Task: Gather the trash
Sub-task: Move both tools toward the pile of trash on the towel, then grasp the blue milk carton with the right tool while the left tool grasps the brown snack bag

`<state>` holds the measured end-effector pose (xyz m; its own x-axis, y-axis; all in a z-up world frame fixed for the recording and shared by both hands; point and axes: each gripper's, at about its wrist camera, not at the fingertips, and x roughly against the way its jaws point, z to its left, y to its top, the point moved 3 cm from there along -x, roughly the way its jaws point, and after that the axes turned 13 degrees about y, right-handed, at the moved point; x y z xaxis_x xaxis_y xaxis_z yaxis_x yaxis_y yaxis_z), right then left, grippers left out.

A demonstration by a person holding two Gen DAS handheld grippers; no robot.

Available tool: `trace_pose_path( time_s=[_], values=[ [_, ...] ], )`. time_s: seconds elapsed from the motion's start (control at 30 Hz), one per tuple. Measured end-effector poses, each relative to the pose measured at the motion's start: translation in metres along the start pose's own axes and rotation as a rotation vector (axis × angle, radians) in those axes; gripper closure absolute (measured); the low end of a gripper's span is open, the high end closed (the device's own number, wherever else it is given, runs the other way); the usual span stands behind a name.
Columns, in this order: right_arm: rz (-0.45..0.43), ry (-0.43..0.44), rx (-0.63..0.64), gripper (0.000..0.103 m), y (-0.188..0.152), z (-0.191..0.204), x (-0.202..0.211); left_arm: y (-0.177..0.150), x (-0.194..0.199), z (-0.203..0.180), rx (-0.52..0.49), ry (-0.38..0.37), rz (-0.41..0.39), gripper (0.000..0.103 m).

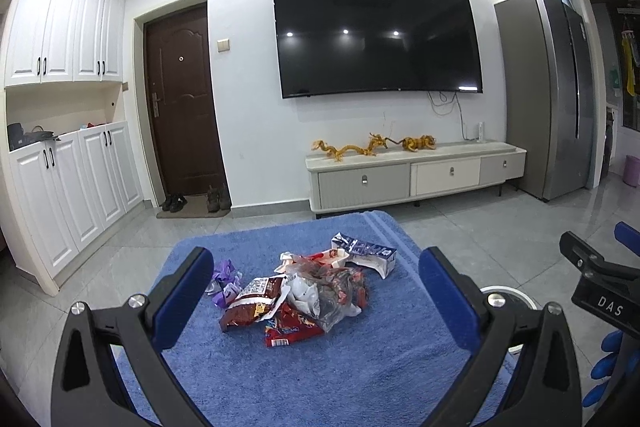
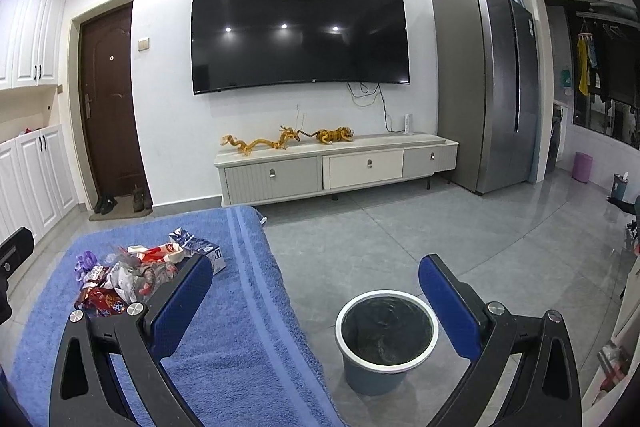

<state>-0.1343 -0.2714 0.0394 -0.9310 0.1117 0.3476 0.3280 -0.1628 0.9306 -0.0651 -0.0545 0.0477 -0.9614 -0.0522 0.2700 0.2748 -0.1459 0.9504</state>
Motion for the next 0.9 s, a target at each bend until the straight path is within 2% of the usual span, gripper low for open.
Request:
trace_pose_path(
  time_s=[0.23,0.5,0.7,0.9],
  values=[
    [-0.029,0.007,0.008,0.0,0.003,0.002,0.011,0.005,0.01,0.009,0.01,0.029,-0.024,0.0],
    [-0.023,0.012,0.04,0.0,0.004,0.007,-0.005,0.004,-0.009,0.023,0.02,0.024,0.033,0.0],
    [0.064,0.062,0.034,0.0,-0.003,0.006,-0.048,-0.001,-0.052,0.043,0.04,0.077,0.109,0.0],
    [0.174,0.185,0.063,0.0,-0.022,0.026,-0.097,-0.03,-0.105,0.066,0.036,0.116,0.218,0.0]
  ],
)
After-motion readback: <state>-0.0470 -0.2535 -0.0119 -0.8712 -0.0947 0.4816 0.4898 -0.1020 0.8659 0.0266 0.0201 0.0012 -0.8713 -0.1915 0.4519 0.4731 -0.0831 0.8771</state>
